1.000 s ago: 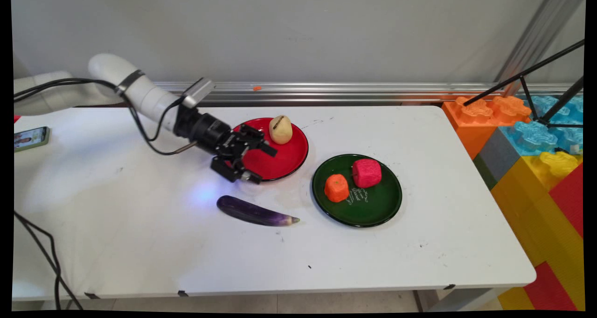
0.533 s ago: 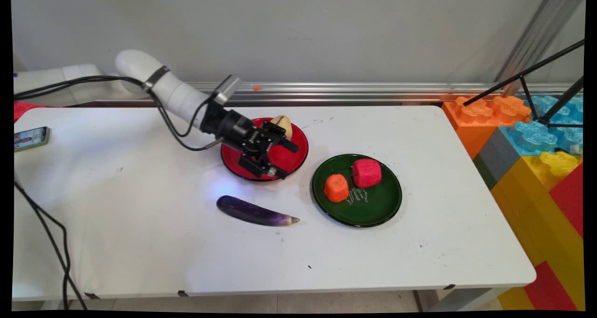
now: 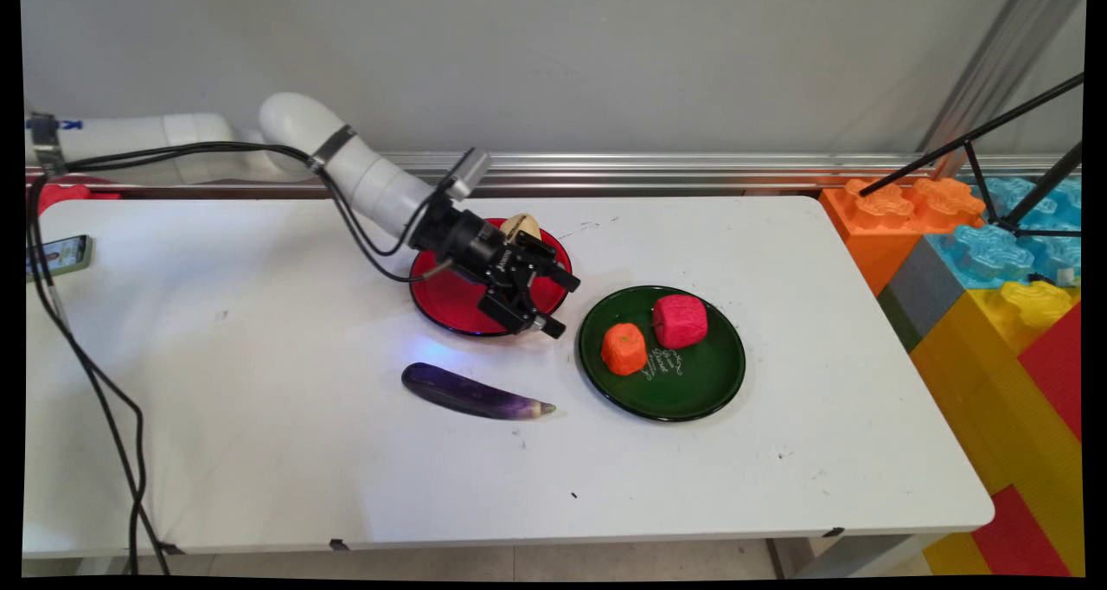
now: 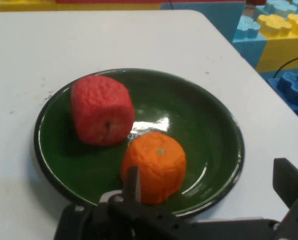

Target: Pick up the mandarin from the green plate

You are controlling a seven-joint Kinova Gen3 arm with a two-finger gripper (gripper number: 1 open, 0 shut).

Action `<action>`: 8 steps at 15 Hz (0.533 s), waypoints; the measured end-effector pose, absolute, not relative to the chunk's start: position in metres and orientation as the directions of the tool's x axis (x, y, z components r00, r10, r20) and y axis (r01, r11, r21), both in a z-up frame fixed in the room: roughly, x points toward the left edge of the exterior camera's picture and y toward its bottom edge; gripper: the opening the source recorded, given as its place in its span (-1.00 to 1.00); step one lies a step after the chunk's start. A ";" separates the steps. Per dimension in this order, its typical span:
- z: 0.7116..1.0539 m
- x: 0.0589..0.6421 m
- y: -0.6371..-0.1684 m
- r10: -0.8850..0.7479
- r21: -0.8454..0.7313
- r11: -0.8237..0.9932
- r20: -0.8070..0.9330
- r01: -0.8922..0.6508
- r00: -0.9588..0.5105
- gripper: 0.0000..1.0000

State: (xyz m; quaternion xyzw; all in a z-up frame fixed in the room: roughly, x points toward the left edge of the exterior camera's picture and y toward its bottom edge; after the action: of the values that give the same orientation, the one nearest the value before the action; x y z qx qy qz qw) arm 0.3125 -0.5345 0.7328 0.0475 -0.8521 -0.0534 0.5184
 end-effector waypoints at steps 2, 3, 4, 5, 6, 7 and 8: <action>0.731 0.304 -0.539 -0.148 0.150 0.988 0.871 -0.033 -0.469 1.00; 0.730 0.300 -0.541 -0.153 0.155 0.987 0.867 -0.037 -0.474 1.00; 0.729 0.295 -0.544 -0.159 0.160 0.986 0.863 -0.040 -0.479 1.00; 0.728 0.290 -0.546 -0.164 0.165 0.985 0.859 -0.043 -0.484 1.00; 0.728 0.286 -0.547 -0.169 0.169 0.985 0.856 -0.045 -0.489 1.00; 0.727 0.282 -0.549 -0.172 0.173 0.984 0.852 -0.045 -0.494 1.00; 0.725 0.277 -0.550 -0.175 0.176 0.983 0.848 -0.045 -0.500 1.00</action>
State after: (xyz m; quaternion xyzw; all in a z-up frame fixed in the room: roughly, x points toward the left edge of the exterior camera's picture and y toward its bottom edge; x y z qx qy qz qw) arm 0.2772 -0.5500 0.7249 0.0635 -0.8636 -0.0656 0.4958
